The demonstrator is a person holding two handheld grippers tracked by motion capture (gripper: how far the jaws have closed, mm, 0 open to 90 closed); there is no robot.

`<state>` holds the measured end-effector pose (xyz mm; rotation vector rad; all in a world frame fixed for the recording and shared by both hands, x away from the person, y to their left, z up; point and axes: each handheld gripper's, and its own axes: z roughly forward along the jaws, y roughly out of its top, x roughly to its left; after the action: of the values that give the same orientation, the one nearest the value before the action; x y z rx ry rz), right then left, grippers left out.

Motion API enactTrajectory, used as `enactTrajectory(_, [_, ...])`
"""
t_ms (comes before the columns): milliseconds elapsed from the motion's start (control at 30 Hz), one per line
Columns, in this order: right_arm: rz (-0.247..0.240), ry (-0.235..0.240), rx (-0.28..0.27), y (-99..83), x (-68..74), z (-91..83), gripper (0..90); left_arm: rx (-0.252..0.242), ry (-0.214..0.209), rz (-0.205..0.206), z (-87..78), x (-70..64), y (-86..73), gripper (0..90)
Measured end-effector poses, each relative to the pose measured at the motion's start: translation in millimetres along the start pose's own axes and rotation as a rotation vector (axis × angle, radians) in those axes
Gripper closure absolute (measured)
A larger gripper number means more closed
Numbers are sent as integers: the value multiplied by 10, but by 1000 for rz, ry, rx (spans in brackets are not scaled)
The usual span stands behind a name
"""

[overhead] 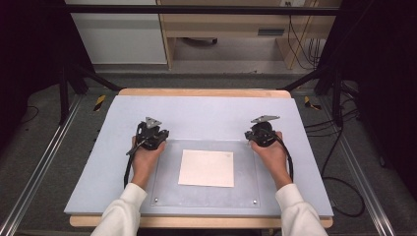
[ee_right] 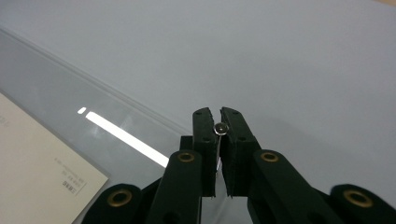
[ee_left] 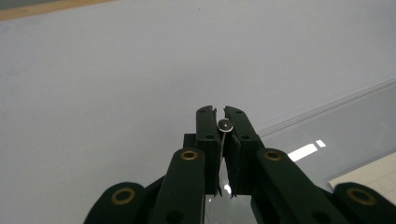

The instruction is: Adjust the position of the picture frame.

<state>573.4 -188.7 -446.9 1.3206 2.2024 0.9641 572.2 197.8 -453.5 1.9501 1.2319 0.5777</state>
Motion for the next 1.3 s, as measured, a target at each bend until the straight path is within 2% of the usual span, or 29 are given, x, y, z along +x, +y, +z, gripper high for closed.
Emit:
enactTrajectory(33, [-5, 8, 22, 30, -15, 6, 851, 18, -5, 8, 8, 10, 26, 842])
enactTrajectory(133, [40, 52, 63, 80, -65, 17, 842, 75, -29, 12, 34, 45, 112, 843])
enactTrajectory(300, [65, 76, 117, 171, -123, 66, 845, 118, -46, -3, 83, 94, 189, 844])
enactTrajectory(433, [118, 132, 149, 220, -214, 102, 835, 170, -56, -14, 114, 117, 269, 844])
enactTrajectory(500, [121, 137, 164, 241, -223, 109, 836, 187, -58, -29, 121, 120, 289, 845])
enactTrajectory(600, [118, 131, 174, 253, -213, 109, 836, 211, -48, -28, 128, 117, 317, 846])
enactTrajectory(700, [122, 133, 169, 244, -215, 105, 832, 230, -51, -47, 134, 118, 339, 846])
enactTrajectory(800, [120, 131, 165, 242, -214, 106, 833, 249, -29, -53, 146, 101, 367, 846])
enactTrajectory(967, [122, 126, 157, 240, -212, 109, 833, 263, -22, -70, 158, 104, 388, 846])
enactTrajectory(1100, [111, 120, 145, 230, -206, 108, 802, 276, -31, -79, 171, 119, 407, 847])
enactTrajectory(1167, [80, 95, 126, 212, -196, 70, 744, 274, -27, -77, 175, 121, 408, 846])
enactTrajectory(1233, [68, 92, 84, 192, -190, -5, 678, 273, -24, -79, 177, 117, 408, 846])
enactTrajectory(1267, [43, 64, 75, 180, -175, -59, 639, 272, -23, -78, 177, 115, 407, 846])
enactTrajectory(1300, [-6, 35, 53, 160, -149, -125, 605, 273, -21, -76, 176, 113, 408, 846])
